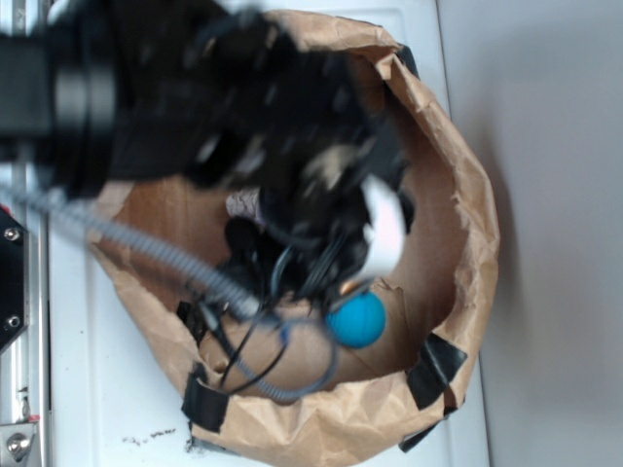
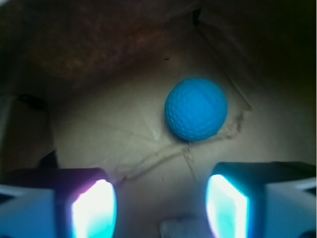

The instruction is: Grab the blue ball.

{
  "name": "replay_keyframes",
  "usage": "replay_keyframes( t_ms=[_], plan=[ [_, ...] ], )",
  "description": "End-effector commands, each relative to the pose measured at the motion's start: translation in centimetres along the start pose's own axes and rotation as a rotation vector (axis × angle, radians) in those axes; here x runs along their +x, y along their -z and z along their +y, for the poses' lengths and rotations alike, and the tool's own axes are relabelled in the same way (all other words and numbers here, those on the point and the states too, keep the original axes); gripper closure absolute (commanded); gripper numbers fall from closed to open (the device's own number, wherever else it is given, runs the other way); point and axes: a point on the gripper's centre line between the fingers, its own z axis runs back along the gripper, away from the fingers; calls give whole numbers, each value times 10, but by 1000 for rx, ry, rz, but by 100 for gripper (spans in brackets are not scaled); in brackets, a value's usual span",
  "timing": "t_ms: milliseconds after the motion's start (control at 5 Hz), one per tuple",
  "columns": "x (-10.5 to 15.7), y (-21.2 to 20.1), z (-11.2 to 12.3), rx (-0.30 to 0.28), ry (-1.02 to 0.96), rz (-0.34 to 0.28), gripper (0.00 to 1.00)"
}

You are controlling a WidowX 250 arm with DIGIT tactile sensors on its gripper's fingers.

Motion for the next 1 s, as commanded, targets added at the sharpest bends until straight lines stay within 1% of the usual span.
replay_keyframes(
  t_ms=[0,200,400,600,800],
  plan=[
    [46,21,9,108,25,6,0],
    [53,30,26,107,5,14,0],
    [54,40,38,84,7,52,0],
    [53,40,46,62,-14,41,100],
    [51,38,50,42,-18,33,100]
  ],
)
